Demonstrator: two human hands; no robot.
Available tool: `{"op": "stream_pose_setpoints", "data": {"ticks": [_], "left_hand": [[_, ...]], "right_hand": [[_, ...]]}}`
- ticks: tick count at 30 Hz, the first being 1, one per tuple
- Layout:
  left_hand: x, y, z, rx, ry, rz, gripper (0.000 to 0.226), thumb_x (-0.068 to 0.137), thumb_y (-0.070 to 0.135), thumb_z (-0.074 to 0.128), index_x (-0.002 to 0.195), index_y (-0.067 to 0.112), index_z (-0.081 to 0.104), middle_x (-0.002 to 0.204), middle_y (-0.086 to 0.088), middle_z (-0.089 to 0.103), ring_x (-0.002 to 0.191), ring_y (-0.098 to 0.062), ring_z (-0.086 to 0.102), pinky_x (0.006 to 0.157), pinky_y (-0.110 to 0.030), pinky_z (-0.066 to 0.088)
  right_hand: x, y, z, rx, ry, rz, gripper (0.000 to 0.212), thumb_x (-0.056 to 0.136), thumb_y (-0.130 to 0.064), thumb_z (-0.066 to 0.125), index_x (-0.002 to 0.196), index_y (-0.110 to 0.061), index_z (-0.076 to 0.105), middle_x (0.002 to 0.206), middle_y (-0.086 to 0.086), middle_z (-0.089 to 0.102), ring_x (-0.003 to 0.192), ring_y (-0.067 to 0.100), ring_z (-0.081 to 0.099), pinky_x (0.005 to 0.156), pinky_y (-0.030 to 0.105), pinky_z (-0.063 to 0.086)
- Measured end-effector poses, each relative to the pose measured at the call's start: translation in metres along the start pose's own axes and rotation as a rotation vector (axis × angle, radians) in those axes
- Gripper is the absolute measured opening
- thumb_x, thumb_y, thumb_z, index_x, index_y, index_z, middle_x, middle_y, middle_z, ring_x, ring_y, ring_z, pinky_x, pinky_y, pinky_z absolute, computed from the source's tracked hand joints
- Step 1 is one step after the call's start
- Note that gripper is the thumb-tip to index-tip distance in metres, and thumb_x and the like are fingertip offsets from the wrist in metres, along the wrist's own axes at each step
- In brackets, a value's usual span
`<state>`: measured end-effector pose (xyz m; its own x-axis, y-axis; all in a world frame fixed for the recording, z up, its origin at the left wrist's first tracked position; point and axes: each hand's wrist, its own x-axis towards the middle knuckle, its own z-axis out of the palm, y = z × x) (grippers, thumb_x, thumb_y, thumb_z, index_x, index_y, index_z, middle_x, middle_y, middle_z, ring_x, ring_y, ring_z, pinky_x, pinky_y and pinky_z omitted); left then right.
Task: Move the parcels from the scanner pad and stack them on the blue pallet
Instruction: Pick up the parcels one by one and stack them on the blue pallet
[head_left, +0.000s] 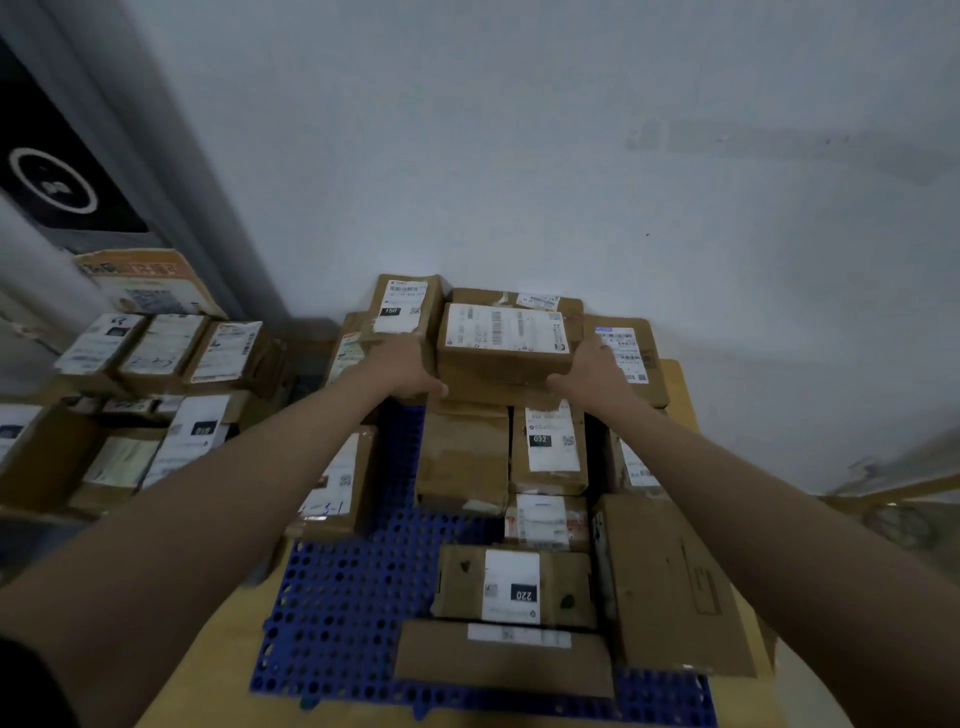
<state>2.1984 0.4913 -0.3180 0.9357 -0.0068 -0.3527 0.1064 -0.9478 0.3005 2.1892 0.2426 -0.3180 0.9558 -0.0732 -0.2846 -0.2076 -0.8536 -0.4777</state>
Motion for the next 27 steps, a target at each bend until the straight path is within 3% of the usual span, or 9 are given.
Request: {"op": "stream_pose_setpoints", "data": {"ticks": [3, 7, 11, 13, 16, 19, 22, 27], "left_hand": [[-0.035, -0.017, -0.007, 0.052, -0.087, 0.001, 0.053, 0.078, 0.046, 0.074, 0.115, 0.010, 0.060, 0.112, -0.006, 0.063, 0.098, -0.022, 0.061, 0.082, -0.034, 0.052], [-0.086, -0.052, -0.011, 0.114, -0.148, -0.013, 0.046, 0.081, 0.049, 0.071, 0.104, 0.011, 0.060, 0.101, -0.002, 0.058, 0.093, -0.022, 0.058, 0.077, -0.032, 0.047], [-0.135, -0.102, -0.013, 0.104, -0.155, -0.092, 0.041, 0.083, 0.045, 0.071, 0.072, 0.012, 0.049, 0.068, -0.003, 0.045, 0.065, -0.022, 0.047, 0.060, -0.032, 0.035], [-0.156, -0.127, -0.015, 0.107, -0.154, -0.112, 0.046, 0.086, 0.042, 0.069, 0.064, 0.010, 0.045, 0.063, -0.006, 0.041, 0.060, -0.023, 0.042, 0.056, -0.031, 0.030], [-0.179, -0.165, -0.016, 0.076, -0.144, -0.140, 0.034, 0.086, 0.039, 0.069, 0.081, 0.006, 0.067, 0.084, -0.012, 0.060, 0.077, -0.027, 0.058, 0.065, -0.039, 0.045], [-0.192, -0.199, -0.011, 0.050, -0.122, -0.139, 0.026, 0.084, 0.037, 0.071, 0.081, 0.013, 0.062, 0.085, -0.005, 0.058, 0.077, -0.021, 0.056, 0.067, -0.031, 0.045], [-0.196, -0.229, -0.004, 0.093, -0.133, -0.140, 0.028, 0.084, 0.040, 0.070, 0.092, 0.017, 0.057, 0.097, -0.006, 0.053, 0.088, -0.020, 0.051, 0.075, -0.030, 0.040], [-0.202, -0.287, 0.003, 0.050, -0.168, -0.109, 0.044, 0.083, 0.042, 0.072, 0.114, 0.011, 0.066, 0.117, -0.009, 0.057, 0.104, -0.025, 0.057, 0.079, -0.033, 0.047]], "right_hand": [[-0.030, -0.021, 0.003, -0.097, -0.032, -0.092, 0.062, 0.089, -0.026, 0.064, 0.137, -0.002, 0.032, 0.132, 0.018, 0.043, 0.107, 0.032, 0.057, 0.078, 0.039, 0.052], [-0.065, -0.059, 0.020, -0.268, -0.212, -0.260, 0.029, 0.092, -0.030, 0.062, 0.105, -0.009, 0.047, 0.095, 0.009, 0.057, 0.083, 0.029, 0.063, 0.066, 0.037, 0.053], [-0.096, -0.097, 0.050, -0.338, -0.285, -0.366, 0.026, 0.091, -0.030, 0.064, 0.105, -0.009, 0.059, 0.100, 0.010, 0.064, 0.084, 0.026, 0.062, 0.072, 0.037, 0.052], [-0.111, -0.112, 0.065, -0.334, -0.321, -0.390, 0.026, 0.090, -0.028, 0.064, 0.103, -0.006, 0.063, 0.095, 0.013, 0.066, 0.078, 0.025, 0.063, 0.066, 0.036, 0.050], [-0.132, -0.134, 0.083, -0.359, -0.389, -0.414, 0.019, 0.090, -0.027, 0.064, 0.090, -0.009, 0.057, 0.077, 0.008, 0.056, 0.067, 0.022, 0.054, 0.060, 0.032, 0.040], [-0.147, -0.154, 0.101, -0.362, -0.423, -0.413, 0.016, 0.090, -0.023, 0.064, 0.088, -0.009, 0.056, 0.076, 0.008, 0.054, 0.069, 0.024, 0.056, 0.061, 0.034, 0.042], [-0.157, -0.172, 0.120, -0.339, -0.444, -0.366, 0.026, 0.091, -0.025, 0.064, 0.102, -0.002, 0.064, 0.095, 0.013, 0.068, 0.086, 0.029, 0.070, 0.073, 0.040, 0.057], [-0.175, -0.208, 0.167, -0.307, -0.502, -0.304, 0.035, 0.095, -0.028, 0.060, 0.117, -0.001, 0.062, 0.112, 0.019, 0.067, 0.100, 0.032, 0.067, 0.081, 0.043, 0.060]]}}
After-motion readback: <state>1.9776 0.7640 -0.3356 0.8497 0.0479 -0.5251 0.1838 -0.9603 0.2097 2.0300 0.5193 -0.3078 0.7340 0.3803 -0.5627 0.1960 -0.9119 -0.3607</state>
